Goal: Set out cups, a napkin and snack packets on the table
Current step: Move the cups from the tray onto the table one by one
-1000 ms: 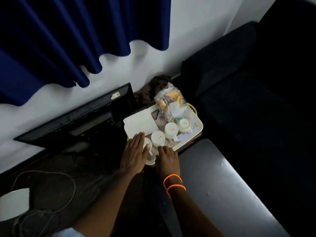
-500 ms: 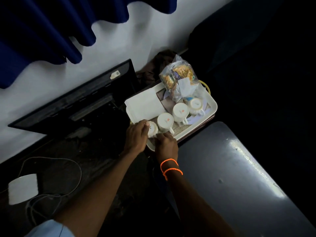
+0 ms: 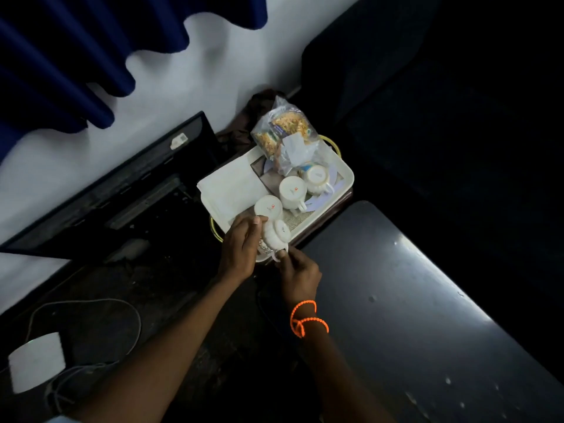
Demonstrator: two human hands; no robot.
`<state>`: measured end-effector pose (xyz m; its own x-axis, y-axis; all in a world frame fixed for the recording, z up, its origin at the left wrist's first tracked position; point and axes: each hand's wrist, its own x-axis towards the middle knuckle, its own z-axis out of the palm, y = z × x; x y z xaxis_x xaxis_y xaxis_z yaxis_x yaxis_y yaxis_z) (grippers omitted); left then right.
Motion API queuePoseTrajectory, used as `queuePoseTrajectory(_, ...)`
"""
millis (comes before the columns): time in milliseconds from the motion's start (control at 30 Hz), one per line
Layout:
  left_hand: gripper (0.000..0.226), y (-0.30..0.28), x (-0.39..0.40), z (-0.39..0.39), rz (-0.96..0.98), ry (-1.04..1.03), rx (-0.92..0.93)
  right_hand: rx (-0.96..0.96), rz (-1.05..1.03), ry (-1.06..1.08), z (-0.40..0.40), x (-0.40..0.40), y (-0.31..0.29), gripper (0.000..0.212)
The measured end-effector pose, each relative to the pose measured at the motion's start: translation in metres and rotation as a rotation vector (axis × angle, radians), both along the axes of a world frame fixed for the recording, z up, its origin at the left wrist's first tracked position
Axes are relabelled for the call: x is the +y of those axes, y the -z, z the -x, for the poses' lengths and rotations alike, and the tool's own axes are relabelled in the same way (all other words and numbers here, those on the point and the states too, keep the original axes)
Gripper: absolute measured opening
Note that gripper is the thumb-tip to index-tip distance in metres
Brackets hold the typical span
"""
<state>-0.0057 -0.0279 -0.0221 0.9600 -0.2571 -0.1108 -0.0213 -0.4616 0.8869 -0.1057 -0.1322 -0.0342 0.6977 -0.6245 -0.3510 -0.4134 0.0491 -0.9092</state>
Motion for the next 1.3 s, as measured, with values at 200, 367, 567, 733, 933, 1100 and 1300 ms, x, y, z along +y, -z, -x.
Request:
queuePoseTrajectory(200,0.045,0.007,-0.047,0.026,0.061,0.204,0.158,0.014,-0.393,0.276,0.052,-0.027,0.013,0.012)
queuePoseTrajectory(367,0.050,0.017,-0.090,0.066,0.046,0.345,0.298,-0.014,-0.688,0.538,0.105,-0.049,0.019,0.018)
queuePoseTrajectory(567,0.050,0.026,-0.135,0.124,-0.070,0.538,0.422,-0.010,-0.883,0.858,0.172,-0.067,0.032,0.003)
queuePoseTrajectory(733,0.057,0.028,-0.160,0.169,-0.190,0.786,0.426,-0.040,-1.041,1.060,0.210,-0.058,0.043,0.012)
queuePoseTrajectory(933,0.058,0.039,-0.173,0.213,-0.283,0.915,0.532,-0.044,-1.126,1.214,0.254,-0.041,0.055,0.013)
queuePoseTrajectory(1100,0.059,0.054,-0.156,0.235,-0.352,0.880,0.668,0.018,-1.120,1.285,0.276,-0.017,0.060,0.015)
queuePoseTrajectory(1300,0.057,0.064,-0.147,0.259,-0.383,0.885,0.752,0.059,-1.113,1.346,0.296,0.000,0.062,0.012)
